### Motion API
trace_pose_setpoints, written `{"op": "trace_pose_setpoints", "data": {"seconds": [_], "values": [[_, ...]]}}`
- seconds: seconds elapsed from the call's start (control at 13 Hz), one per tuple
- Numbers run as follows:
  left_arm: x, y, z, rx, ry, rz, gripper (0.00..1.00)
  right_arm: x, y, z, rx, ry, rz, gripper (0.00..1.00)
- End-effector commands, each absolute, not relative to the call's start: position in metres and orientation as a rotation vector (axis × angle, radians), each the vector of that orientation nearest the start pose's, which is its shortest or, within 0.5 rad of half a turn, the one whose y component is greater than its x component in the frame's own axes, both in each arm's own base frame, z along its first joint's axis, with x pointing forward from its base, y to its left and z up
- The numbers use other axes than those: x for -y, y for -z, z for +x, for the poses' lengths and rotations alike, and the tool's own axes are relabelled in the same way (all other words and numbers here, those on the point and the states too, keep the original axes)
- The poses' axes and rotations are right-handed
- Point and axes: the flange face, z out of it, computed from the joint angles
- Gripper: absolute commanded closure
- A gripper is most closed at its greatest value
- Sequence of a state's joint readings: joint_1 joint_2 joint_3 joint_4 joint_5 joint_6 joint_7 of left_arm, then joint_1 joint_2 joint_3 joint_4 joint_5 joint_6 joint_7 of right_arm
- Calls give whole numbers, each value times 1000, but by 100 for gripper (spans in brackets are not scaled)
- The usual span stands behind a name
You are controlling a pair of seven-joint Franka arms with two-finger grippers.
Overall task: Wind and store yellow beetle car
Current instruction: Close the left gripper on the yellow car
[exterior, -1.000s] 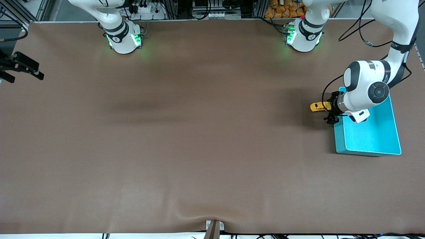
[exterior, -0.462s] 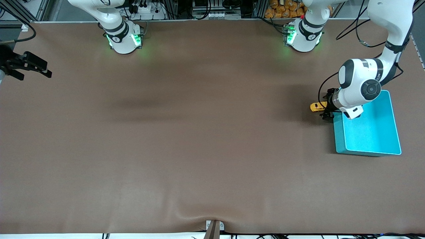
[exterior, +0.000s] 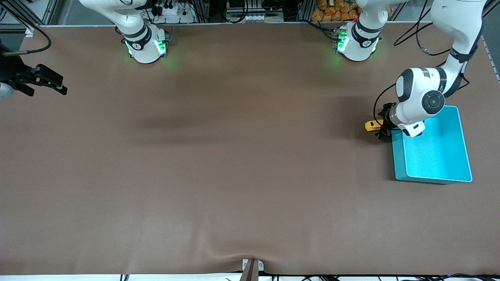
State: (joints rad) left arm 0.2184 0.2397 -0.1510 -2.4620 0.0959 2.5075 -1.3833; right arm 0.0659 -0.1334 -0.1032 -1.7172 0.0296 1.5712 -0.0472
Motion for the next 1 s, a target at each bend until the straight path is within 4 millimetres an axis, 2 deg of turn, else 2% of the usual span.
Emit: {"op": "trace_pose_setpoints", "data": {"seconds": [0.0, 0.08, 0.23, 0.38, 0.62, 0.69, 0.77, 0.92], "values": [[-29, -182, 457, 1908, -185, -2319, 0, 16, -627, 516, 16, -5, -3121, 0], [-29, -182, 457, 1908, -185, -2319, 0, 15, -627, 517, 20, -7, -3120, 0], [-28, -181, 456, 1905, -189, -2319, 12, 13, -627, 517, 25, -12, -3118, 0], [-28, -181, 456, 1905, -189, -2320, 32, 9, -626, 518, 32, -17, -3117, 0], [-28, -183, 456, 1905, -187, -2320, 69, 10, -628, 519, 32, -12, -3119, 0], [-28, -183, 456, 1905, -186, -2319, 76, 10, -628, 518, 37, -15, -3119, 0], [-28, -186, 457, 1907, -180, -2321, 76, 10, -628, 518, 32, -12, -3119, 0], [-29, -192, 460, 1913, -166, -2324, 87, 15, -638, 520, 13, 19, -3120, 0]]}}
